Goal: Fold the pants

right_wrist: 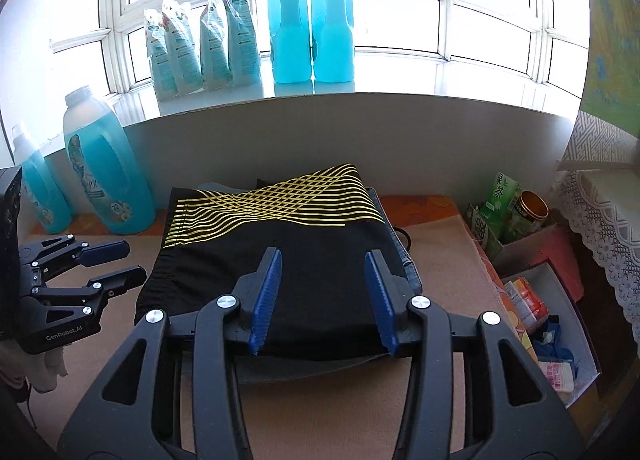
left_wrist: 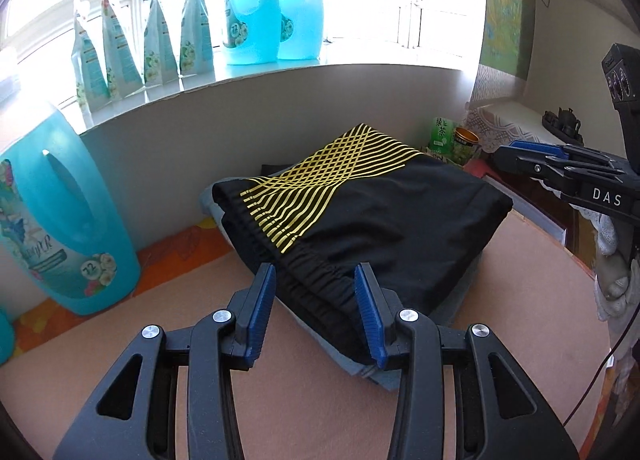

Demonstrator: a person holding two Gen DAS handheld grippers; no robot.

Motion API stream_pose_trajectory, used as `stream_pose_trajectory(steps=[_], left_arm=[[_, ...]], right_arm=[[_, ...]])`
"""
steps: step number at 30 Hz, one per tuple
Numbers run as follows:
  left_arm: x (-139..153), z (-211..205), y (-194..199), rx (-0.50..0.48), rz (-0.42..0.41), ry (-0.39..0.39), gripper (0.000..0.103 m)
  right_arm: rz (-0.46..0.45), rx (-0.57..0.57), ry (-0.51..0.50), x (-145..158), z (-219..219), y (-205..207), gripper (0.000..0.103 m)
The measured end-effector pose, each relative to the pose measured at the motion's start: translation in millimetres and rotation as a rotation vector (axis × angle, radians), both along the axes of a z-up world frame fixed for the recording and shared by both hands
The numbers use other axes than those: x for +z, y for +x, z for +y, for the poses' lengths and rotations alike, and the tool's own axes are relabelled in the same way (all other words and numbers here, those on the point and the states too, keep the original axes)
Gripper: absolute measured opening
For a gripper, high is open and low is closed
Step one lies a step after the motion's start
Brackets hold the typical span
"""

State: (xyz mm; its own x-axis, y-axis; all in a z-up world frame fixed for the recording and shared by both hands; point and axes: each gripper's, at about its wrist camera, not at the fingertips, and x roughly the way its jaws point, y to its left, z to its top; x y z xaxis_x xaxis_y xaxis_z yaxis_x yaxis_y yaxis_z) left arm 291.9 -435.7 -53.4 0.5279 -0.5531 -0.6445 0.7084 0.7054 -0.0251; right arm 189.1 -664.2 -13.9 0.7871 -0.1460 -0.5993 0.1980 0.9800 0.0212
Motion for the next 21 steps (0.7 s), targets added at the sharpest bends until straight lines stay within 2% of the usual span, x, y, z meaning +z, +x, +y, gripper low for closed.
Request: stream_pose_trajectory(steps=[3, 4, 5, 7, 9, 13, 17, 21], left_arm=[[6.2, 13.0, -21.4, -0.003, -0.004, -0.010, 0.040], [8.9, 17.3, -29.2, -0.003, -0.007, -0.014, 0.040], [11.6, 21.2, -36.2, -0.003, -0.009, -0.019, 0.044], [18.1, 30.2, -52.1, -0.009, -0.016, -0.038, 0.050], [24.8, 40.6, -68.2, -0.011, -0.027, -0.061, 0.054], [36.9, 59.7, -101.7, -0.012, -0.043, -0.087, 0.064], [47.0, 81.8, -128.9, -0.010, -0.036, -0.125, 0.064], [54.6, 103.0, -158.8, 0.011, -0.079, -0.129, 0.068]], right_arm=[[-0.008, -0.015, 0.017, 7.5, 11.4, -29.1, 0.052], [-0.010, -0.026, 0.018, 10.0, 14.8, -38.9, 0.055], [-0.009, -0.043, 0.011, 12.0, 18.7, -48.7, 0.061], [-0.019, -0.053, -0.007, 16.9, 28.3, -69.2, 0.065], [-0.031, -0.062, -0.020, 22.4, 37.5, -88.2, 0.068], [-0.072, -0.078, -0.049, 33.8, 56.3, -125.0, 0.083], [-0.103, -0.084, -0.064, 42.7, 75.1, -159.8, 0.087], [-0.141, -0.101, -0.041, 49.2, 87.3, -194.2, 0.091]])
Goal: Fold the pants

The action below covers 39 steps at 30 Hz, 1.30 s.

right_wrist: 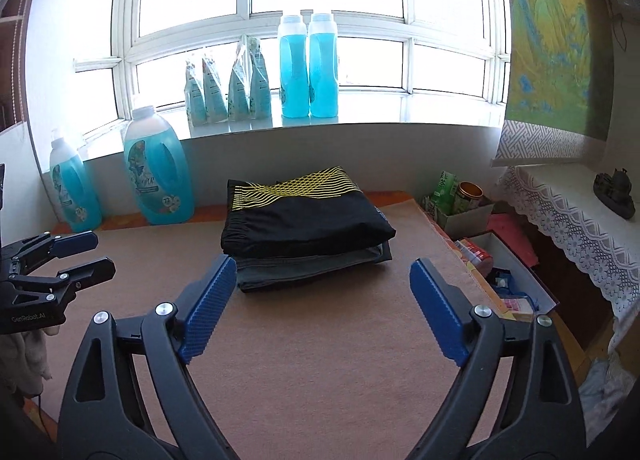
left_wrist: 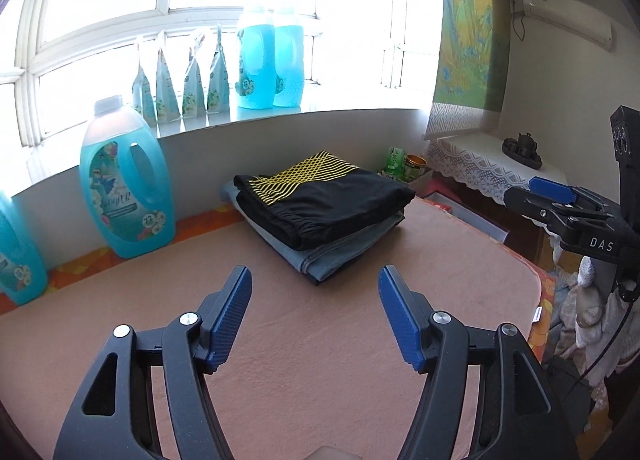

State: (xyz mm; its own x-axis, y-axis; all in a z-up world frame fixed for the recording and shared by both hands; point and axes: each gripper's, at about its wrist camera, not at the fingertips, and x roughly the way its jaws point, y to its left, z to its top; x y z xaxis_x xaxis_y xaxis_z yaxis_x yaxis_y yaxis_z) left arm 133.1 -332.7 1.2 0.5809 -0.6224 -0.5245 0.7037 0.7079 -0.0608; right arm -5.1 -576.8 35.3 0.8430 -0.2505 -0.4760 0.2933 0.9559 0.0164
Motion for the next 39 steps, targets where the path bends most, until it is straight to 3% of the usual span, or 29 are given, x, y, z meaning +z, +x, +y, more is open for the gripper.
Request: stream_pose_trajectory(steps=[2, 5, 16, 28, 39], left_arm=[[2.3, 8.7, -14.5, 0.009, -0.023, 0.003, 0.077], [4.0, 20.2, -31.0, 0.026, -0.039, 0.005, 0.077], [-7.3, 47.3, -67.6, 0.077, -0.022, -0.014, 0.081], [-13.8, 67.3, -68.9, 0.147, -0.009, -0.018, 0.082], [-12.5, 70.9, -73.0, 0.145, -0.008, -0.029, 0.082]], right_arm=[[-0.016, -0.020, -0.016, 1.3, 8.2, -15.4, 0.093], [-0.031, -0.038, -0.022, 1.5, 18.4, -35.1, 0.099], [-0.055, -0.089, -0.006, -2.3, 39.1, -65.8, 0.101], [-0.043, -0.117, -0.007, -13.1, 54.1, -64.7, 0.103], [-0.050, -0.135, 0.012, -16.2, 54.9, -70.8, 0.103]])
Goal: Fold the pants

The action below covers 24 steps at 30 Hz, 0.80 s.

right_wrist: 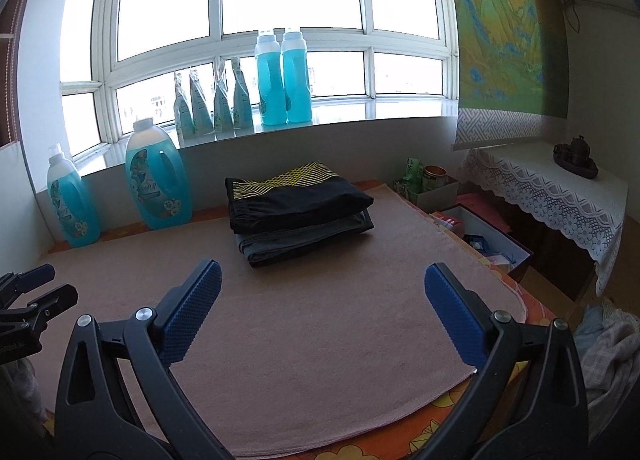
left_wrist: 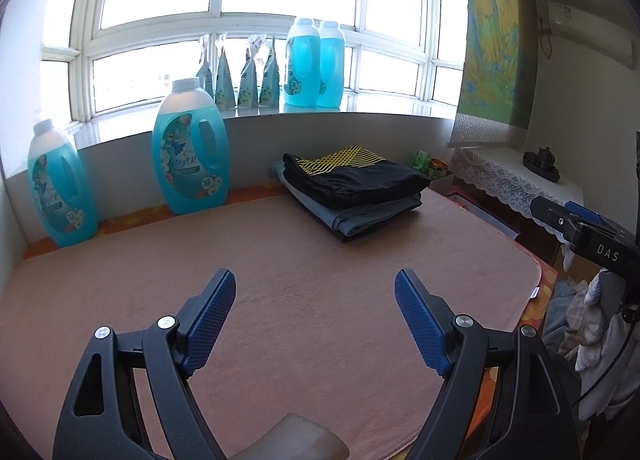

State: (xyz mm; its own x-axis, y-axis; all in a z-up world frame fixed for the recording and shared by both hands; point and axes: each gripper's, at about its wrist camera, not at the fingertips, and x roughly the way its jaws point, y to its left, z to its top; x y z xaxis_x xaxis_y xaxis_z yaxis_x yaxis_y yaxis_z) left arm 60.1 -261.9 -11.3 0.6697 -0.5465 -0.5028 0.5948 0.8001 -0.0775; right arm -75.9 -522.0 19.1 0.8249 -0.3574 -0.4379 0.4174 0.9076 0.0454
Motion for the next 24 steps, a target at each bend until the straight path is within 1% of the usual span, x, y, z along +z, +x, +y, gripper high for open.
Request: stream_pose_trajectory(steps=[7, 24], left_arm=[[2.3, -2.5, -3.4, -0.005, -0.012, 0.000, 0.082], [4.8, -2.6, -7.5, -0.010, -0.013, -0.007, 0.082]], right_arm=[[-0.006, 0.001, -0.001, 0.2, -0.9, -0.5, 0.103], [-0.005, 0.003, 0.000, 0.7, 0.2, -2.0, 0.103]])
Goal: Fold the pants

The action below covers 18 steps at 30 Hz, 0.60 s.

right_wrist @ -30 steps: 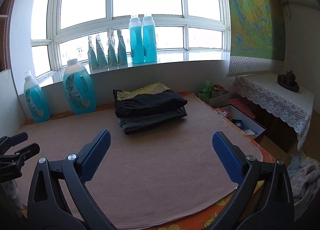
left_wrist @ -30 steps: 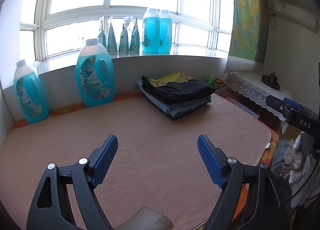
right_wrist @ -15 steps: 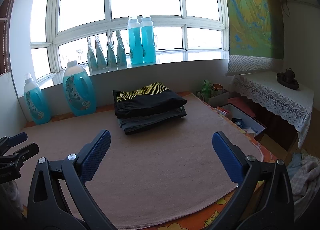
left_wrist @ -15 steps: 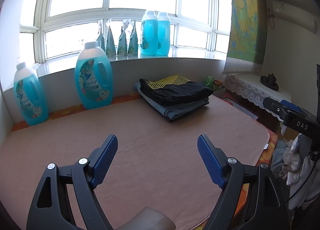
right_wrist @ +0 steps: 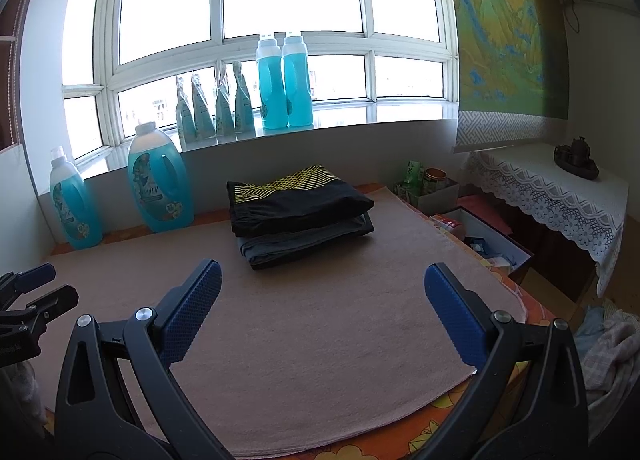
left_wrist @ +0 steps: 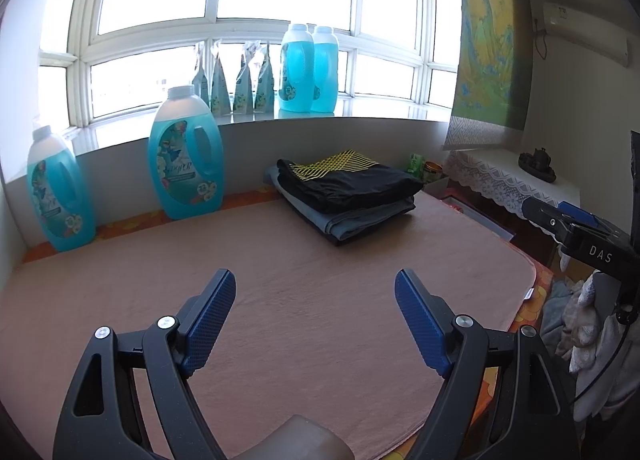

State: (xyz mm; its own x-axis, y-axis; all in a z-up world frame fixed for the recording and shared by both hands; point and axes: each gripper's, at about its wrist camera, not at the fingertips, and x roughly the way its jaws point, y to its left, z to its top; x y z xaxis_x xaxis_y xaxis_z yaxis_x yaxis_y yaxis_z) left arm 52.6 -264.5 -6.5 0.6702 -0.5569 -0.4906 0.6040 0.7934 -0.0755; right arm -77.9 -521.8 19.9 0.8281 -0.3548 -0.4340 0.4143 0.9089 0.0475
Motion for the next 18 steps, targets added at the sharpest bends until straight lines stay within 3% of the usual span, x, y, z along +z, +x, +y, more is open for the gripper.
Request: stream_pose_trajectory(steps=[18], left_arm=[[-1.0, 1.3, -2.7, 0.011, -0.021, 0.002, 0.082]], right_arm=[[0.004, 0.008, 0.007, 0.7, 7.8, 1.0, 0.103]])
